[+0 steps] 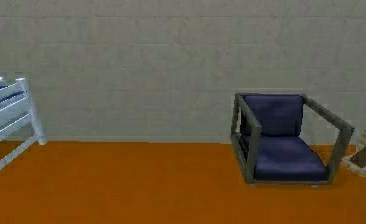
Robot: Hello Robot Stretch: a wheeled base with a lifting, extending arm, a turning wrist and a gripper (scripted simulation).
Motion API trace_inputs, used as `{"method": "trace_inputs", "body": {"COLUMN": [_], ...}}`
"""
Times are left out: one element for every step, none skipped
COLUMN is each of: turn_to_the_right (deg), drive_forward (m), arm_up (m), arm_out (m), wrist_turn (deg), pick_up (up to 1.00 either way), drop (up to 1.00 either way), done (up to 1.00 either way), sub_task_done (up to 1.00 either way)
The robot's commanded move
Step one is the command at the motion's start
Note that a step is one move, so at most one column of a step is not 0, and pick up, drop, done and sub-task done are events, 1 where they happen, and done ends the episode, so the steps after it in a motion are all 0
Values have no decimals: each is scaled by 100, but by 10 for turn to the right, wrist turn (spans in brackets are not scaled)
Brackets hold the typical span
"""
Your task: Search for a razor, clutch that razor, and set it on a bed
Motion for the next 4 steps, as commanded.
{"method": "trace_inputs", "body": {"turn_to_the_right": [-270, 0, -450, -120], "drive_forward": [0, 70, 0, 0], "arm_up": [0, 0, 0, 0], "arm_out": [0, 0, 0, 0], "wrist_turn": [0, 0, 0, 0], "pick_up": [0, 0, 0, 0], "drop": [0, 0, 0, 0], "done": [0, 0, 0, 0], "sub_task_done": [0, 0, 0, 0]}}
